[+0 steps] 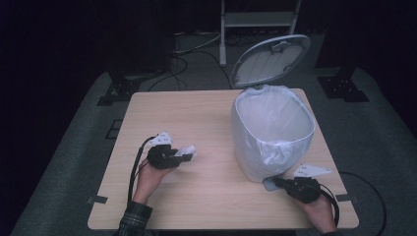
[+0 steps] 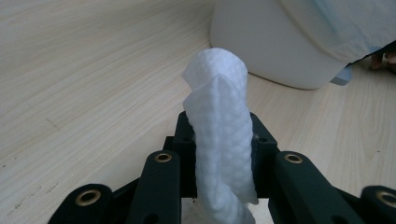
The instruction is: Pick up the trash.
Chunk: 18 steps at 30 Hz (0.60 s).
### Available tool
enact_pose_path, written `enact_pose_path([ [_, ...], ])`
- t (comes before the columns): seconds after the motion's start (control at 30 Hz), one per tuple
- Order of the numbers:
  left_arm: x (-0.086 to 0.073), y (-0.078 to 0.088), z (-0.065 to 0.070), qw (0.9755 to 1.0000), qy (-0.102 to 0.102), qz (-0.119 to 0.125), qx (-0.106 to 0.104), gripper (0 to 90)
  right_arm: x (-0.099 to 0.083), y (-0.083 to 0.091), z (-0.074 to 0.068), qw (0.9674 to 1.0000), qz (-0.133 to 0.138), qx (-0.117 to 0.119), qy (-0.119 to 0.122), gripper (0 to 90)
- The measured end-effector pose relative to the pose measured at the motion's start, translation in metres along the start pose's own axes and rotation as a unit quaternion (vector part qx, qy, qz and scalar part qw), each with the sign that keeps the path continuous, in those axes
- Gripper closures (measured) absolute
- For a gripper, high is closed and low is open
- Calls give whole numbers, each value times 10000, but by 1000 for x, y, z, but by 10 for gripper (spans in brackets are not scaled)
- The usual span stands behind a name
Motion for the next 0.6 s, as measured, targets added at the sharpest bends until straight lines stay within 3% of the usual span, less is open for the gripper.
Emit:
enact_pose_path([
  [0.6, 28, 18, 16, 9991, -191, 215, -310, 710, 0, 0, 0, 10000, -2, 7, 0, 900],
])
Point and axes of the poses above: each handheld gripper's, and its own axes: y roughly backward along the jaws, x roughly out of its top, z roughly to its right, the point moved 1 cm from there along -y, roughly forward along the jaws, and after that the axes turned 8 degrees about x, right-handed, at the moved point
